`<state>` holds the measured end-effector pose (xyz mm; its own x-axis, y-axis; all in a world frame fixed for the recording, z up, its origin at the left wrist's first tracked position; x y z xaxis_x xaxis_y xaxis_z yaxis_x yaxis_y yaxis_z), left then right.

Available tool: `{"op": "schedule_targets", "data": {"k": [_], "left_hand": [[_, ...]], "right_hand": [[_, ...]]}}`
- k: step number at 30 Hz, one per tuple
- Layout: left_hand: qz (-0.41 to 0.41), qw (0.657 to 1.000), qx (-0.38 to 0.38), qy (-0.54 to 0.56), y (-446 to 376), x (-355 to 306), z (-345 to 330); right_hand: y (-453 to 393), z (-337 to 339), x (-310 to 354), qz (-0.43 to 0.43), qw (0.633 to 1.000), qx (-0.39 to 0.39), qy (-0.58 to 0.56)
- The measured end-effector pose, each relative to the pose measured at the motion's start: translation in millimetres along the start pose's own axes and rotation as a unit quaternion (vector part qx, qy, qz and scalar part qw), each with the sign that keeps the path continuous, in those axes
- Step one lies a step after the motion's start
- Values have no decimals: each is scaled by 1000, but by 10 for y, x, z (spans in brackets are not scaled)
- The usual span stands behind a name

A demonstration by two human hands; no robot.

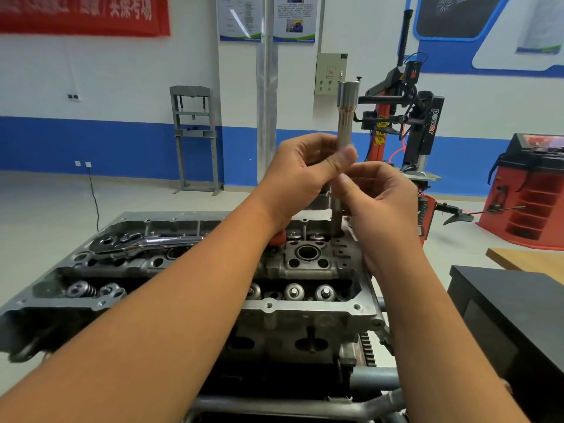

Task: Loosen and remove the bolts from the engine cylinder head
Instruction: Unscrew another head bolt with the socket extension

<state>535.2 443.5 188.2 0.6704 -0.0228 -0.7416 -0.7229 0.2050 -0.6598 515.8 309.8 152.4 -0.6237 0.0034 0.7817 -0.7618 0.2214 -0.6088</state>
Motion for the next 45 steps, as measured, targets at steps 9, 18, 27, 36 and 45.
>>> {"op": "schedule_targets", "data": {"k": [9, 18, 27, 36, 45], "left_hand": [[-12, 999, -20, -27, -26, 19, 31], [-10, 999, -43, -23, -23, 30, 52], [-7, 1000, -18, -24, -29, 9, 22], [-12, 1000, 9, 9, 11, -13, -7], [-5, 1000, 3, 13, -15, 17, 3]], "right_hand": [[-19, 27, -25, -10, 1000, 6, -8], [-29, 10, -47, -15, 999, 46, -18], [-12, -31, -56, -24, 996, 81, -24], [12, -29, -20, -51, 992, 88, -74], [0, -38, -45, -2, 998, 57, -1]]}}
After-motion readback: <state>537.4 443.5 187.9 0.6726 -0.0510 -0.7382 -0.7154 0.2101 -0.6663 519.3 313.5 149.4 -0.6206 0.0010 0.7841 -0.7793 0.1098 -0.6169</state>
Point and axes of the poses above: each hand's wrist, its own y-axis away from the middle knuckle, its own z-axis out of the back of the hand, x = y × z, the point moved 5 cm from there along -y, towards the middle knuckle
